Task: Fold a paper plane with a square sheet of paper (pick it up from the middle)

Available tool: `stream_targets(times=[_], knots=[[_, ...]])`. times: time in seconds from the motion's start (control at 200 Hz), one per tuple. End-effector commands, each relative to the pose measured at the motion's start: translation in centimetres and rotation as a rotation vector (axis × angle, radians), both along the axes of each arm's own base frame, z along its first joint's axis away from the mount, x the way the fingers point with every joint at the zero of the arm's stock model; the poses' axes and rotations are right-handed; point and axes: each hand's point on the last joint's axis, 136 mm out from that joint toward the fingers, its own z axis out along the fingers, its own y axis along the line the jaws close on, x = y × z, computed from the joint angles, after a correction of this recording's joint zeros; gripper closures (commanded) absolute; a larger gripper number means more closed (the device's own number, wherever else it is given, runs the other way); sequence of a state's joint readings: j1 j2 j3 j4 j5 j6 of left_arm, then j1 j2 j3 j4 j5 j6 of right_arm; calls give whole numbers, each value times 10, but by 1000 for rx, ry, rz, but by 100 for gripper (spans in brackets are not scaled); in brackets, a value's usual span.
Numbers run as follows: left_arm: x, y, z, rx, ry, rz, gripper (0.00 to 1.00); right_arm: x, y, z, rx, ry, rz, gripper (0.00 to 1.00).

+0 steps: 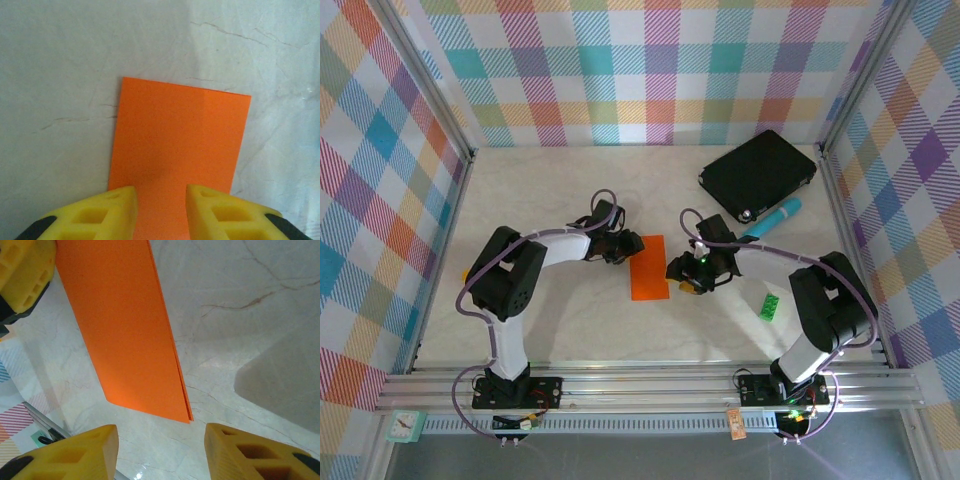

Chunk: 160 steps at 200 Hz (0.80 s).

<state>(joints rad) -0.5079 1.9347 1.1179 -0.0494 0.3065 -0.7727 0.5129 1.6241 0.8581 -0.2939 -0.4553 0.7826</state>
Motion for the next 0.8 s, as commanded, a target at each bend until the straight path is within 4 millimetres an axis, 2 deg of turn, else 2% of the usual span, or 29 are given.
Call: stream_targets(times=[0.0, 0.265, 0.475, 0.795], knots=[[-10, 13, -25, 67, 90, 32, 69, -5, 4, -2, 0, 44, 2, 53], [-18, 32, -40, 144, 142, 86, 72, -14, 15, -8, 25, 82, 31, 58], [-21, 37, -49, 168, 170, 104, 75, -19, 19, -16, 18, 106, 41, 65], [-23, 40, -53, 181, 184, 109, 76, -22, 20, -25, 8, 125, 51, 65]])
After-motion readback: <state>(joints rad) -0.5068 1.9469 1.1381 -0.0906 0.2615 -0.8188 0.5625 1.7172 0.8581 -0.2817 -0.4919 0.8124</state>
